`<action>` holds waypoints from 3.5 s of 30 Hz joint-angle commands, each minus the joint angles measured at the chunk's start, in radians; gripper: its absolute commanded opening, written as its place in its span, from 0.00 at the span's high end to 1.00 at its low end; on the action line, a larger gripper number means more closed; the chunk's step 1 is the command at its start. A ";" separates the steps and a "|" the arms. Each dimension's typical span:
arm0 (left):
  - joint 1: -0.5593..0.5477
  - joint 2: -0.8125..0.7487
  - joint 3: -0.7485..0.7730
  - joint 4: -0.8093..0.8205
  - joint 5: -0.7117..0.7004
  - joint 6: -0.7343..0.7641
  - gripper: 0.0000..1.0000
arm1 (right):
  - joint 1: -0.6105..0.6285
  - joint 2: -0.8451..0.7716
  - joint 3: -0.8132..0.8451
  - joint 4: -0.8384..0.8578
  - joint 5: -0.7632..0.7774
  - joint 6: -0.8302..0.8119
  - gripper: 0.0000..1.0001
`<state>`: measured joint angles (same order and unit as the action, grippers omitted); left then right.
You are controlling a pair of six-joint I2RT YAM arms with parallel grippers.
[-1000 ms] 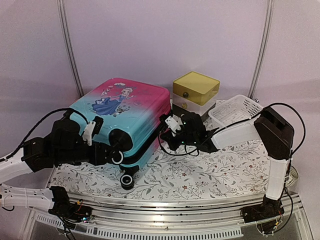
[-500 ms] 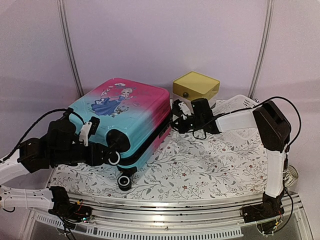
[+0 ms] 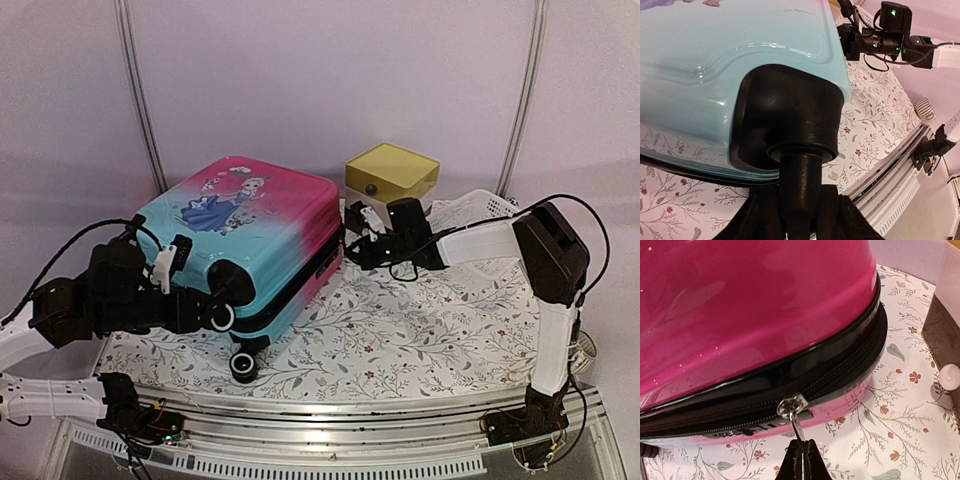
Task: Open, take out, and arrange the luggage
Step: Unzip the zipper of the luggage, then pick up the zipper from the luggage.
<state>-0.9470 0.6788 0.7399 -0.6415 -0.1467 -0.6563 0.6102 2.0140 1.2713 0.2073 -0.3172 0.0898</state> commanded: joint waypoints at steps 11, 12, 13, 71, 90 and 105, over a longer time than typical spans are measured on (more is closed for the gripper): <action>0.005 -0.081 0.066 -0.130 -0.267 -0.137 0.23 | 0.102 -0.333 -0.363 0.027 0.057 0.009 0.98; 0.005 -0.095 0.070 -0.134 -0.276 -0.141 0.21 | 0.111 -0.354 -0.385 0.029 0.064 0.013 0.98; 0.005 -0.108 0.074 -0.136 -0.283 -0.146 0.19 | 0.118 -0.371 -0.406 0.029 0.067 0.016 0.98; 0.169 -0.062 -0.052 0.041 0.042 -0.053 0.02 | 0.048 -0.039 -0.111 0.160 0.155 -0.241 0.31; 0.171 -0.112 -0.089 0.029 0.081 -0.060 0.02 | 0.028 0.067 -0.010 0.190 0.072 -0.291 0.36; 0.173 -0.109 -0.099 0.029 0.087 -0.071 0.02 | 0.028 0.056 -0.013 0.238 0.120 -0.283 0.98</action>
<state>-0.7891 0.5739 0.6559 -0.6186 -0.0597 -0.7258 0.6415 2.0697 1.2522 0.4015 -0.2176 -0.2012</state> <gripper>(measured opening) 0.982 0.063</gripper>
